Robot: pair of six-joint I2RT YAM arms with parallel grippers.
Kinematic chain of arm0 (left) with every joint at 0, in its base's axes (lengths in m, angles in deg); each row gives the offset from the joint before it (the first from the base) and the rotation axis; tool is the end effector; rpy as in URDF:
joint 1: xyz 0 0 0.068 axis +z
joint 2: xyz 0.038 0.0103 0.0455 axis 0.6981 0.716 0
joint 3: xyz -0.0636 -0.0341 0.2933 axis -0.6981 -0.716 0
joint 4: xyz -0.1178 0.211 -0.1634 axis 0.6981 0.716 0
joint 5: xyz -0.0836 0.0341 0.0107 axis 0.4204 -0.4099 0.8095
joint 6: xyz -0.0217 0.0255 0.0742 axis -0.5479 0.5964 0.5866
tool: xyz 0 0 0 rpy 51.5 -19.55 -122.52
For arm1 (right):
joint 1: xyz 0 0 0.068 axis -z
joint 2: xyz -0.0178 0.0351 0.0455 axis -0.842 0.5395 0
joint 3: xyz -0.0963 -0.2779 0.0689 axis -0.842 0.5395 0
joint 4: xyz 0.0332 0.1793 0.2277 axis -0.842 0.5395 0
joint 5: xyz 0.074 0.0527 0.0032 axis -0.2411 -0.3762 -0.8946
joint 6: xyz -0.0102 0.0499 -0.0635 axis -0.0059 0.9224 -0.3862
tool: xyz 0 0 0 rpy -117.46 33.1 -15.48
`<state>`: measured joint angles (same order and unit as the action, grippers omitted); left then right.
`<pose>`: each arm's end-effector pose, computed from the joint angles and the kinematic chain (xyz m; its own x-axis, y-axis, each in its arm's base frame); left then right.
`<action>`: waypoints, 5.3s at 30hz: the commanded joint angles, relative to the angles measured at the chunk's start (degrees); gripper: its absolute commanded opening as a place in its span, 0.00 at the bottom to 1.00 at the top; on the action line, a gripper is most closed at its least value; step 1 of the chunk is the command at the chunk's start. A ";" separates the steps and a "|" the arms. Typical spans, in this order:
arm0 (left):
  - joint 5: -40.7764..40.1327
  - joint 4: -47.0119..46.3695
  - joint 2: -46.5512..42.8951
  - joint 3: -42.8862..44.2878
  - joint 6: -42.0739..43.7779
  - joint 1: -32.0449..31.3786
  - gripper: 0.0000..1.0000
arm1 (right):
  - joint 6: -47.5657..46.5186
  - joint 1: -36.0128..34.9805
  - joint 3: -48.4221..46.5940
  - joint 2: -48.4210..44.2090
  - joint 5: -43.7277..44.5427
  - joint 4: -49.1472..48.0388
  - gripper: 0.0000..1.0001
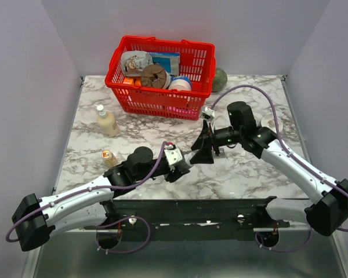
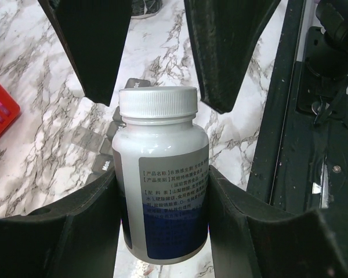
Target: Sort the pills into containers
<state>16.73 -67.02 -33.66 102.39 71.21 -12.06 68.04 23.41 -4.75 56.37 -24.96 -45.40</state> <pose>0.1288 -0.2247 0.2707 -0.0617 0.2075 -0.9763 0.9454 0.3258 0.0095 0.2153 0.2147 0.3369 -0.4529 -0.3017 -0.8390 -0.8896 0.0903 0.4477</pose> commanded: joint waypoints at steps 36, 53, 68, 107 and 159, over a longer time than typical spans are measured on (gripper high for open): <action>24.06 6.41 -8.50 -3.54 3.35 6.77 0.00 | -61.71 -10.28 -15.29 6.38 -3.30 30.14 0.38; 21.34 1.39 -9.73 -3.98 0.10 6.77 0.00 | -38.42 -10.01 -12.83 5.06 -4.99 18.88 0.90; 10.26 2.10 -8.77 -2.66 -3.15 6.77 0.00 | -10.45 -7.73 -9.32 2.25 9.35 8.41 0.97; 22.73 12.90 -10.09 -1.00 8.27 6.85 0.00 | -63.59 -13.88 -18.35 9.35 -5.26 32.83 0.16; 4.55 -3.79 -11.58 -4.94 -7.29 8.35 0.00 | -3.15 -10.80 -22.06 13.23 11.19 14.92 0.64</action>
<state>22.74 -68.74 -45.22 96.09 63.91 -3.78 64.43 13.32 -24.49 68.80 -13.55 -30.71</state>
